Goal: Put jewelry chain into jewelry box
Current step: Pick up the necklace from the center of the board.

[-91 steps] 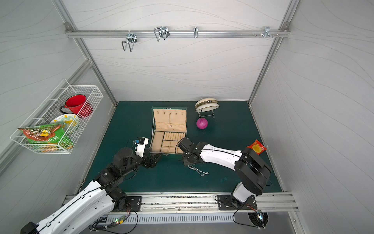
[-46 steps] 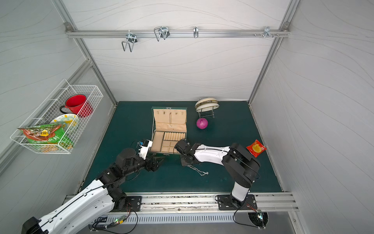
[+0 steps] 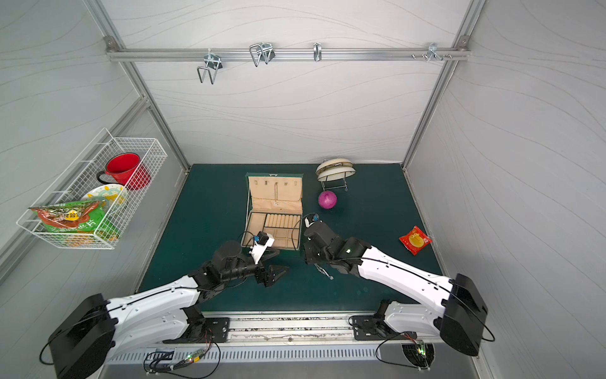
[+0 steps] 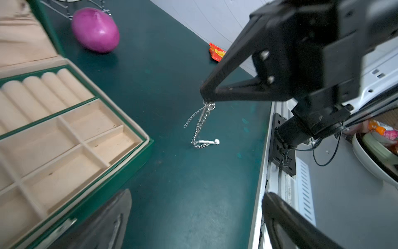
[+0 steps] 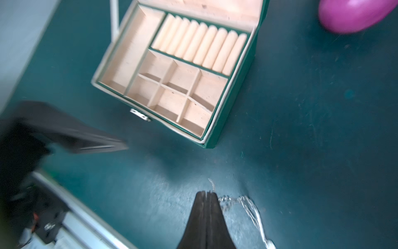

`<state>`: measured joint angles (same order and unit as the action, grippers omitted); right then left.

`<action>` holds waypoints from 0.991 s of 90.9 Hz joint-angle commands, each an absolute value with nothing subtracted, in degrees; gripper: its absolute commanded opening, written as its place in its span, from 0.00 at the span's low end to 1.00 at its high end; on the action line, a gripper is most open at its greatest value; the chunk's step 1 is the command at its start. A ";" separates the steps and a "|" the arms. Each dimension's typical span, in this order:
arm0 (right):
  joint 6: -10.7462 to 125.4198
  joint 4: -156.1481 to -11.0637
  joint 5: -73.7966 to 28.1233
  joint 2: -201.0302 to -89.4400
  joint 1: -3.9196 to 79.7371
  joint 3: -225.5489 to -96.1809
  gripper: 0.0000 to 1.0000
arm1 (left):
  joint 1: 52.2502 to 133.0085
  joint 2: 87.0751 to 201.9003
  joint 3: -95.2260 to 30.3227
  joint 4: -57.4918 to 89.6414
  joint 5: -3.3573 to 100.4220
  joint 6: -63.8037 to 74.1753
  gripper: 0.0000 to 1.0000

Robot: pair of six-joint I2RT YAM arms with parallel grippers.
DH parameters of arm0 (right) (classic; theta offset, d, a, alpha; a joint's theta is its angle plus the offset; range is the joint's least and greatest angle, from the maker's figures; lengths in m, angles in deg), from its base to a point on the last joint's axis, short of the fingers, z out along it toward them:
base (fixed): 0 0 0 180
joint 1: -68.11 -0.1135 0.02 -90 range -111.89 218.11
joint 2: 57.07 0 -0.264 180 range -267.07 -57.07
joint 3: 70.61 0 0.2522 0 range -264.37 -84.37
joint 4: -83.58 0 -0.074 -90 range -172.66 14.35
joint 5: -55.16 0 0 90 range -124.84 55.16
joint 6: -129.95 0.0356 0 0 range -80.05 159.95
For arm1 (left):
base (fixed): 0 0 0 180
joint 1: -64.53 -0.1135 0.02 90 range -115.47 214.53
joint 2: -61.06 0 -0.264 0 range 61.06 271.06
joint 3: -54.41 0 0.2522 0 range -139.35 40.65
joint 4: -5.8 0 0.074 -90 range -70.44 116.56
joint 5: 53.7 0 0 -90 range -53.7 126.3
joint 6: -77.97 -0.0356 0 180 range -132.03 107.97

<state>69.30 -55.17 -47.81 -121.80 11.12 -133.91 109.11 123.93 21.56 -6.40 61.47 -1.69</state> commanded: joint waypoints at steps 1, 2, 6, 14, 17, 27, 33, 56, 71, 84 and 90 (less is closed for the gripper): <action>66.56 -49.63 -48.68 -116.97 10.81 -134.79 0.00 | 110.81 130.27 15.46 -19.74 64.64 -6.34 1.00; 66.44 -49.45 -48.70 -116.46 10.81 -134.90 0.00 | 110.87 131.00 15.00 -20.04 64.71 -6.50 1.00; 66.10 -48.69 -48.61 -114.54 10.81 -135.39 0.00 | 111.21 133.82 13.62 -21.57 65.04 -7.16 1.00; 65.17 -47.13 -48.25 -111.70 10.81 -136.76 0.00 | 111.42 139.06 11.30 -24.64 66.29 -7.82 1.00; 64.91 -46.54 -48.08 -111.05 10.82 -137.35 0.00 | 111.54 140.79 10.32 -25.33 66.89 -8.09 1.00; 64.31 -45.22 -47.82 -109.43 10.88 -138.92 0.00 | 111.88 145.62 7.48 -25.89 67.16 -9.37 1.00; 64.28 -44.88 -47.68 -108.91 10.86 -139.48 0.00 | 112.00 147.97 6.23 -26.95 68.32 -9.34 0.99; 64.62 -44.61 -47.16 -107.50 10.82 -141.07 0.00 | 113.64 154.60 3.20 -28.14 75.82 -9.99 0.98; 64.87 -44.52 -46.90 -106.50 10.82 -142.58 0.00 | 114.01 158.66 2.35 -30.87 75.71 -10.14 0.98; 64.65 -44.19 -46.36 -106.49 10.81 -144.88 0.00 | 114.09 161.69 1.86 -31.87 76.70 -10.45 0.95; 64.48 -44.03 -46.28 -106.51 10.81 -145.78 0.00 | 114.38 163.03 1.80 -32.74 77.38 -10.31 0.91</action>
<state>65.05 -44.74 -46.93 -107.35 11.12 -143.49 113.72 160.96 3.97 -27.82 74.87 -9.36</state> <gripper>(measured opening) 0.056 0.929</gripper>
